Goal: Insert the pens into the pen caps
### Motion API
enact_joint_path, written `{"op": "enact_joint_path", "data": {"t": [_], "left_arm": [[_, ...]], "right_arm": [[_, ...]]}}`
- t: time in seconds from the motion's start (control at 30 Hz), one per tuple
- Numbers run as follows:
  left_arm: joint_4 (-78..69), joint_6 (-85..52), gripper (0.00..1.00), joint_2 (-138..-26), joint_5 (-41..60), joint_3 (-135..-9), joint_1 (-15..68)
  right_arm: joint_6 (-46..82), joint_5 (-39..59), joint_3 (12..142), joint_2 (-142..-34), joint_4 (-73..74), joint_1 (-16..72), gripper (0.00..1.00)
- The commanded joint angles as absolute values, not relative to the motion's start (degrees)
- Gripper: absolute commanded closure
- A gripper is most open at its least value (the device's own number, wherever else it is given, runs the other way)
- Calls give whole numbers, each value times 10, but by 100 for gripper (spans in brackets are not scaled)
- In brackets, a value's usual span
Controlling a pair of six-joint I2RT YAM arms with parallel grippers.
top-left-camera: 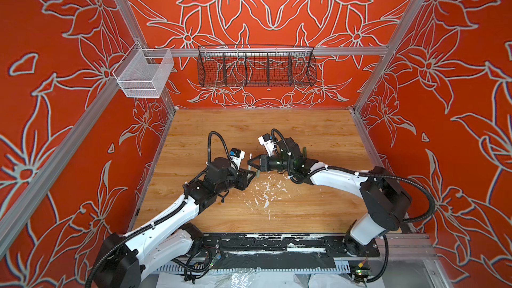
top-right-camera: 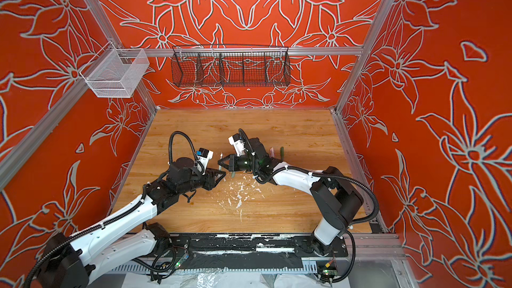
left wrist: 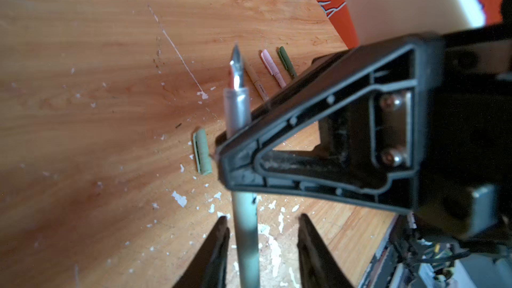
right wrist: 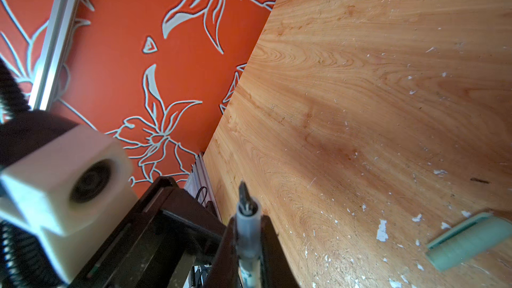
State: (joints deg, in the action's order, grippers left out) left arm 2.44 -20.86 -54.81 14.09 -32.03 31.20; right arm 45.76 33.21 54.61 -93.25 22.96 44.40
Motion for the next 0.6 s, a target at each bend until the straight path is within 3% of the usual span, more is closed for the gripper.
{"op": "enact_joint_path", "data": {"t": [0.0, 0.2, 0.57], "left_arm": [[19, -205, 54, -553, 149, -331, 313], [4, -207, 60, -551, 157, -315, 313], [-2, -207, 84, -545, 165, -312, 313]], "right_arm": [[469, 312, 548, -906, 236, 448, 90], [475, 311, 544, -898, 235, 448, 90], [491, 317, 539, -904, 254, 448, 91]]}}
